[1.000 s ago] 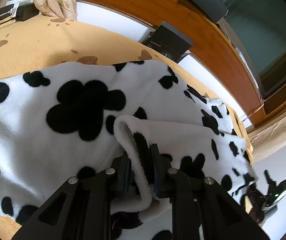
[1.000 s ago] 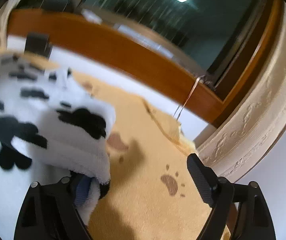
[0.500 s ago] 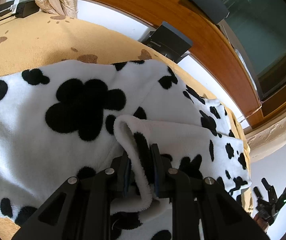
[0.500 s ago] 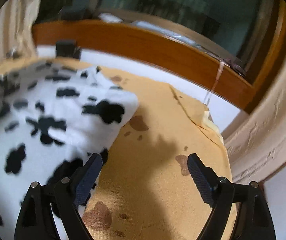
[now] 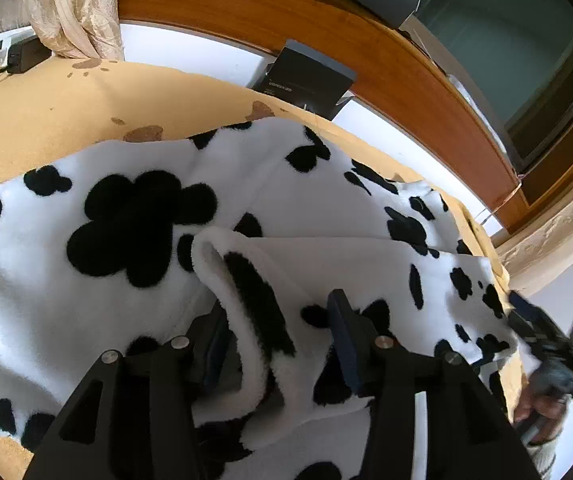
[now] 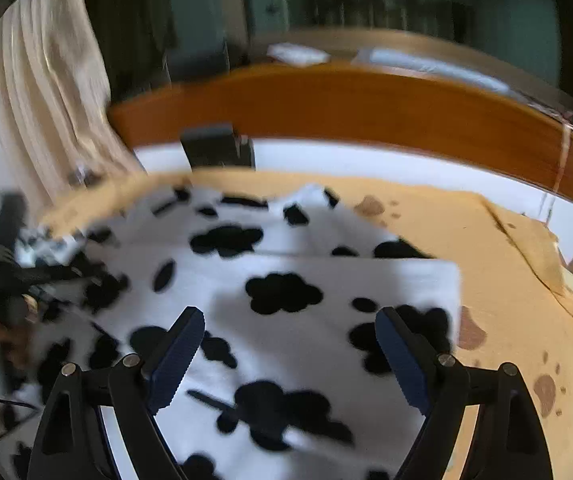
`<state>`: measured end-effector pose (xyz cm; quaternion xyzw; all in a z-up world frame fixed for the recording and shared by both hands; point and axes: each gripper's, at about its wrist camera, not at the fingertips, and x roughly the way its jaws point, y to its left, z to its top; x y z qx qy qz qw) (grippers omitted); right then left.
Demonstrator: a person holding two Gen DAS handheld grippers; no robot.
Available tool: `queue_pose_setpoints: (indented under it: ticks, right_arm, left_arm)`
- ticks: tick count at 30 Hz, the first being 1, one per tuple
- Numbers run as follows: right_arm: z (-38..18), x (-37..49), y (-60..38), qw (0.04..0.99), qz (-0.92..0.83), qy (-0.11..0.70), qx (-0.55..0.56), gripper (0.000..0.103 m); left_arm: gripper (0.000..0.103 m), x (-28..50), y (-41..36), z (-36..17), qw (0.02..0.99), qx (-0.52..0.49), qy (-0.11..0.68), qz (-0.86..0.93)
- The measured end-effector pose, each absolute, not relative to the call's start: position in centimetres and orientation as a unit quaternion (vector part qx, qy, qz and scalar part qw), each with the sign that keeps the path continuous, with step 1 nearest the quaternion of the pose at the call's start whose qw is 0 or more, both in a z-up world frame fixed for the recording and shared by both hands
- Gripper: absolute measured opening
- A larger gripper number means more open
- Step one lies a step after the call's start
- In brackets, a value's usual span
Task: Fold clothes
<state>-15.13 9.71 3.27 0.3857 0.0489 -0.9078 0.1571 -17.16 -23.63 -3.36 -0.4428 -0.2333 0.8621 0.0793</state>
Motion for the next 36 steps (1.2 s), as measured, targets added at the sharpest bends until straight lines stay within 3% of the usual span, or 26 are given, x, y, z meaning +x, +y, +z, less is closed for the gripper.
queue_pose_setpoints:
  ticks: [6, 9, 15, 22, 27, 36]
  right_arm:
    - [-0.9, -17.5, 11.6, 0.112, -0.889, 0.049, 0.44, 0.088]
    - [-1.0, -17.1, 11.4, 0.106, -0.893, 0.062, 0.433, 0.089]
    - [-1.1, -16.9, 11.2, 0.093, -0.893, 0.073, 0.433, 0.093]
    - [-1.1, -16.9, 11.2, 0.09, -0.894, 0.076, 0.433, 0.094]
    - [-1.1, -16.9, 11.1, 0.09, -0.894, 0.075, 0.433, 0.094]
    - [-1.3, -16.9, 11.1, 0.094, -0.893, 0.07, 0.434, 0.094]
  left_arm:
    - [0.053, -16.8, -25.0, -2.6, 0.026, -0.424, -0.237, 0.874]
    - [0.075, -16.0, -26.9, -2.0, -0.038, -0.404, -0.236, 0.883]
    - [0.076, -14.4, -29.6, -0.3, -0.028, -0.376, -0.316, 0.871]
    - [0.08, -15.1, -22.1, 1.1, 0.174, -0.391, -0.311, 0.848]
    - [0.08, -17.2, -20.8, -2.5, 0.104, -0.439, -0.255, 0.855]
    - [0.079, -17.5, -23.5, -3.3, 0.11, -0.411, -0.282, 0.86]
